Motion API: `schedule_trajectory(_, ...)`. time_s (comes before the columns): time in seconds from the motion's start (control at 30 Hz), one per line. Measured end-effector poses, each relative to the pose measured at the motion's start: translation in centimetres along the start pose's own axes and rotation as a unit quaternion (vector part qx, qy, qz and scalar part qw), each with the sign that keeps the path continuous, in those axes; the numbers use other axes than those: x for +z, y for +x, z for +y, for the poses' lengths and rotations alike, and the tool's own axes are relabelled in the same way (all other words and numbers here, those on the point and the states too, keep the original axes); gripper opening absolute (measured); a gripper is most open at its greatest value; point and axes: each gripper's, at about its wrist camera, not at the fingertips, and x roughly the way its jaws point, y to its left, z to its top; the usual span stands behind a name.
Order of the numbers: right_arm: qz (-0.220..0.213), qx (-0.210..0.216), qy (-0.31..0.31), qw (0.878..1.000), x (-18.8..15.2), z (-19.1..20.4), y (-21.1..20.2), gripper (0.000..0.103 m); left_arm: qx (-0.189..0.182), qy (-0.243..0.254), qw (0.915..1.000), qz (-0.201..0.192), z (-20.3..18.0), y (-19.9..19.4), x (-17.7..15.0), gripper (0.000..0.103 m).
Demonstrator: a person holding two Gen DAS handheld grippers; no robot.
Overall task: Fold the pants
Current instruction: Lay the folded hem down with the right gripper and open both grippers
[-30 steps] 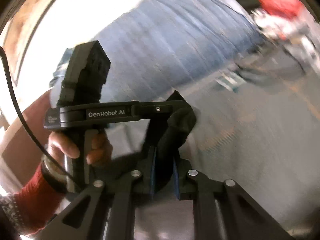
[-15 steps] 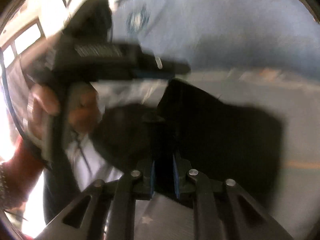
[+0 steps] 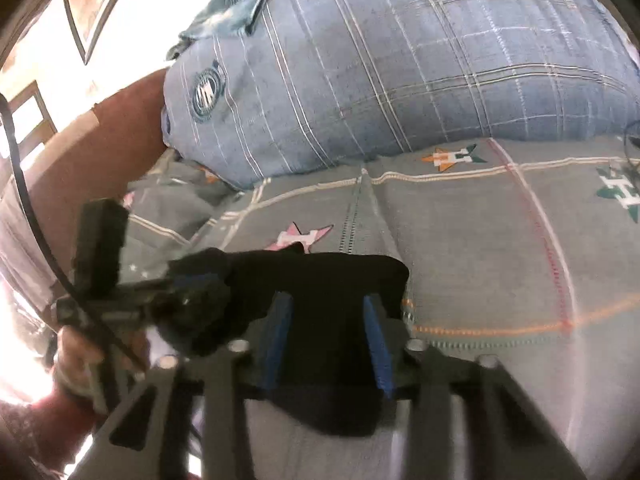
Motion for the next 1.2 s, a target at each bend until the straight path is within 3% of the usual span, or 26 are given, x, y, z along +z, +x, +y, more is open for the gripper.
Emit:
schedule_trajectory(0.1,0.016,-0.019,-0.016,1.0,-0.2,-0.1,2.4,0.026,0.046,-0.003,0.9989,0.003,0.1,1.1,-0.3,0.071)
schedule_trajectory(0.27,0.028,-0.011,-0.014,0.999,-0.7,0.7,3.5,0.028,0.047,-0.011,0.9988,-0.008,0.2,0.9,-0.5,0.071)
schedule_trajectory(0.6,0.009,0.017,-0.033,0.999,-2.9,3.3,-1.9,0.034,0.053,-0.036,0.9977,-0.023,0.4,-1.6,-1.7,0.071)
schedule_trajectory(0.8,0.036,0.009,-0.018,0.999,-5.5,2.8,0.1,0.033,0.073,-0.032,0.9967,-0.019,0.2,-1.0,-2.5,0.071)
schedule_trajectory(0.9,0.026,0.015,-0.007,1.0,-5.5,2.9,-0.3,0.034,0.083,-0.025,0.996,-0.021,-0.3,-1.0,-2.7,0.071)
schedule_trajectory(1.07,-0.009,0.034,-0.031,0.999,-4.3,4.4,-2.5,0.048,0.088,-0.024,0.9952,-0.037,-0.5,-2.4,-2.9,0.071)
schedule_trajectory(1.2,-0.042,0.048,-0.043,0.997,-3.3,5.6,-3.7,0.048,0.093,-0.031,0.9937,-0.054,-0.2,-4.1,-3.0,0.071)
